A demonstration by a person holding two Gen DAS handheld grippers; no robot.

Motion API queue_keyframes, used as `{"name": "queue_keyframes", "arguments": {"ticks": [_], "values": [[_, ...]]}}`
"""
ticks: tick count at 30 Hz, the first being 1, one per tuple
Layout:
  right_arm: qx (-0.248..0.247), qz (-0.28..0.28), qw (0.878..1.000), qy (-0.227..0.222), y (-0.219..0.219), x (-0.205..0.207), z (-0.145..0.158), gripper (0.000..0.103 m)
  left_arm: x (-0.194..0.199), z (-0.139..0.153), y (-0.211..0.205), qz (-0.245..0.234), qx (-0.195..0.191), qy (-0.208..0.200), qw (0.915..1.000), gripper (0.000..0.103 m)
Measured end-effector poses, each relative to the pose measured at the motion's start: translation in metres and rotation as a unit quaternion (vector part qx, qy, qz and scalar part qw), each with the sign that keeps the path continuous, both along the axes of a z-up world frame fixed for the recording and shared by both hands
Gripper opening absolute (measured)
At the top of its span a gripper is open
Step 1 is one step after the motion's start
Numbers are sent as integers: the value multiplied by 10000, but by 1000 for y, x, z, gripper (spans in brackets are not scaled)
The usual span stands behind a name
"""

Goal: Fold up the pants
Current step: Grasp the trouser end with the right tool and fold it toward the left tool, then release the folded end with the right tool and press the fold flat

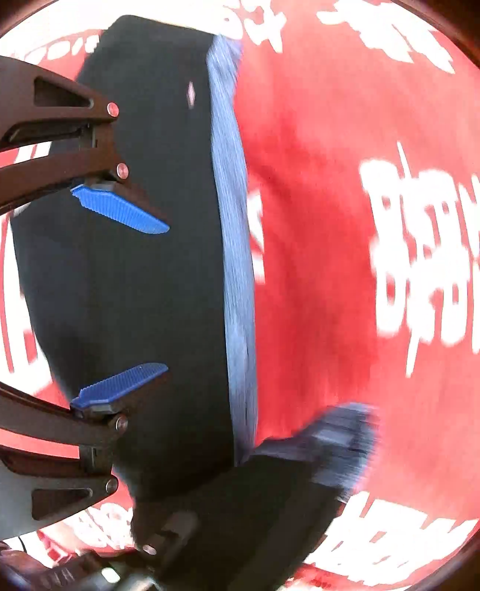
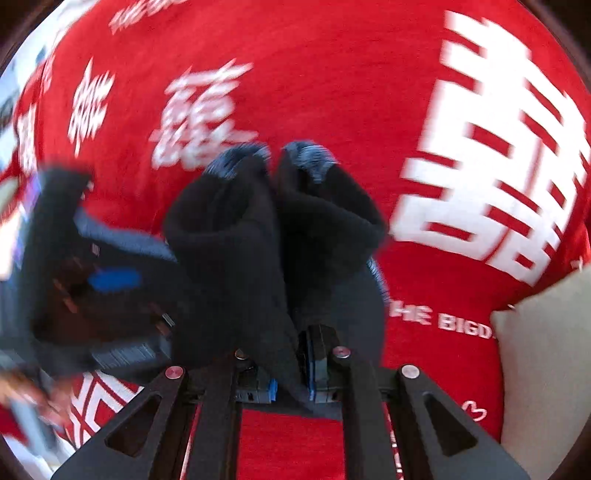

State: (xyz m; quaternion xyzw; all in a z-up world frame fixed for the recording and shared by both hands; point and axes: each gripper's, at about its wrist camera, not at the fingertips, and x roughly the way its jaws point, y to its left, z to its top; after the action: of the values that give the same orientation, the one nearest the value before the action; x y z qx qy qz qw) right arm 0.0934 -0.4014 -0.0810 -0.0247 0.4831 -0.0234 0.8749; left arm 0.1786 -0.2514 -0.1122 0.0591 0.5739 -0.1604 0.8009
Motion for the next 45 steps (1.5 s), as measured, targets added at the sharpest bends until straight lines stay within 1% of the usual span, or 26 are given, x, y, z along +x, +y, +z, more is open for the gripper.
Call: {"name": "queue_keyframes", "arguments": {"ticks": [2, 4, 5, 7, 10, 11, 12, 14, 16, 18, 20, 23, 26, 28, 29, 30, 31, 32, 33, 34, 36, 39, 40, 42, 43, 45], "values": [[-299, 207, 9991, 237, 42, 9, -26, 13, 0, -5, 35, 235, 200, 20, 9995, 74], [-584, 326, 9965, 497, 69, 12, -51, 14, 7, -13, 70, 505, 337, 136, 9981, 74], [-750, 379, 9941, 679, 85, 15, -69, 15, 9, -15, 80, 564, 372, 173, 9976, 74], [-1119, 429, 9885, 920, 106, 17, -95, 17, -1, -21, 98, 586, 428, 248, 9971, 74], [-1839, 471, 9774, 927, 130, 10, -111, 25, -3, -22, 107, 431, 346, 306, 9980, 74], [-1955, 526, 9752, 896, 136, 6, -110, 35, 1, -25, 99, 371, 281, 327, 9984, 74], [-1912, 594, 9758, 882, 140, 1, -107, 48, 8, -35, 99, 295, 179, 367, 9987, 74], [-1648, 742, 9799, 838, 143, -11, -94, 57, 13, -34, 82, 180, -4, 454, 9988, 74], [-1195, 690, 9870, 823, 133, -23, -78, 57, 10, -26, 69, -16, -311, 559, 9979, 75], [-428, 350, 9947, 865, 110, -34, -61, 57, 4, -16, 49, -366, -614, 653, 9953, 75], [179, -40, 9956, 919, 82, -44, -50, 57, -3, -12, 29, -755, -879, 796, 9901, 75], [599, -507, 9916, 1026, 48, -56, -46, 57, -8, -15, 4, -1093, -1136, 1062, 9818, 75], [851, -818, 9867, 1120, 26, -67, -52, 56, -6, -28, -14, -1216, -1059, 1154, 9802, 75], [959, -931, 9842, 1164, 17, -72, -56, 50, -2, -38, -21, -1157, -1084, 1339, 9782, 75], [1046, -982, 9826, 1183, 14, -73, -57, 46, 3, -46, -25, -1126, -1089, 1413, 9775, 73], [1150, -1045, 9805, 1206, 11, -74, -58, 40, 4, -49, -28, -1102, -1079, 1461, 9772, 52], [1233, -1101, 9786, 1226, 8, -76, -60, 36, 4, -51, -31, -1137, -1073, 1534, 9757, 36], [1318, -1152, 9766, 1251, 3, -78, -62, 30, 3, -53, -32, -1177, -1025, 1628, 9742, 8], [1378, -1190, 9750, 1272, 1, -80, -61, 27, 2, -53, -33, -1203, -1024, 1724, 9723, 5], [1409, -1216, 9741, 1281, -1, -82, -62, 25, 0, -49, -33, -1215, -1077, 1717, 9717, 5], [1461, -1237, 9732, 1277, -4, -83, -61, 24, -6, -33, -31, -1312, -1159, 1572, 9719, 5], [1485, -1182, 9745, 1197, -9, -83, -52, 24, -19, -20, -25, -1410, -903, 1256, 9778, 5], [1509, -1151, 9747, 1177, -11, -83, -50, 24, -23, -26, -21, -1372, -817, 1280, 9788, 5], [1559, -1112, 9743, 1183, -13, -81, -50, 24, -34, -48, -18, -1267, -672, 1545, 9775, 5], [1580, -1094, 9739, 1206, -15, -78, -52, 24, -40, -57, -20, -1287, -587, 1544, 9778, 5], [1645, -1100, 9718, 1285, -20, -73, -56, 24, -50, -60, -22, -1329, -523, 1248, 9819, 5]]}}
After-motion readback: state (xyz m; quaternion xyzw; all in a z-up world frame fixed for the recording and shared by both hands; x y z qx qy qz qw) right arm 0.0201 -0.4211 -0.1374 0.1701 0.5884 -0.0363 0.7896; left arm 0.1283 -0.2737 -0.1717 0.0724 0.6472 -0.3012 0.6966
